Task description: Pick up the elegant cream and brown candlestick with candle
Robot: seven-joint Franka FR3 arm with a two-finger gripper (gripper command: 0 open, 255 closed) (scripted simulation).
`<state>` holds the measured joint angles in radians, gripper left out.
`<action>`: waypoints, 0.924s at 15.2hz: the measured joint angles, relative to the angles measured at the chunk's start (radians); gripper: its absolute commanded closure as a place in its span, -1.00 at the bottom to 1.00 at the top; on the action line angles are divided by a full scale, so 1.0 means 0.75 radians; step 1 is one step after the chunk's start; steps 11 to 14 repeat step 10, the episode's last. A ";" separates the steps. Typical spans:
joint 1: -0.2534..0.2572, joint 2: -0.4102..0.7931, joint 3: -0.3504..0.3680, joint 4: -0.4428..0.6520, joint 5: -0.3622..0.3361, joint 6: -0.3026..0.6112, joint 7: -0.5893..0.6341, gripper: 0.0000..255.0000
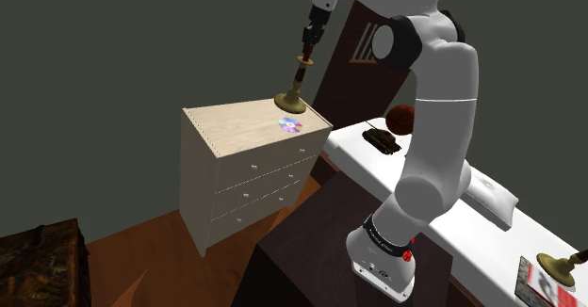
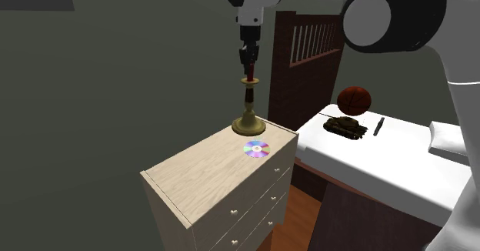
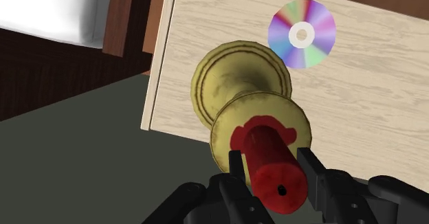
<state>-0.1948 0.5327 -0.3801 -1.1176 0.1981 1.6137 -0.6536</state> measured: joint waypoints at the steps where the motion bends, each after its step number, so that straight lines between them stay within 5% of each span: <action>1: -0.005 0.006 0.000 0.028 0.002 -0.022 0.001 1.00; 10: -0.068 0.104 0.010 0.353 0.030 -0.245 0.014 1.00; 14: -0.068 0.104 0.010 0.353 0.030 -0.245 0.014 1.00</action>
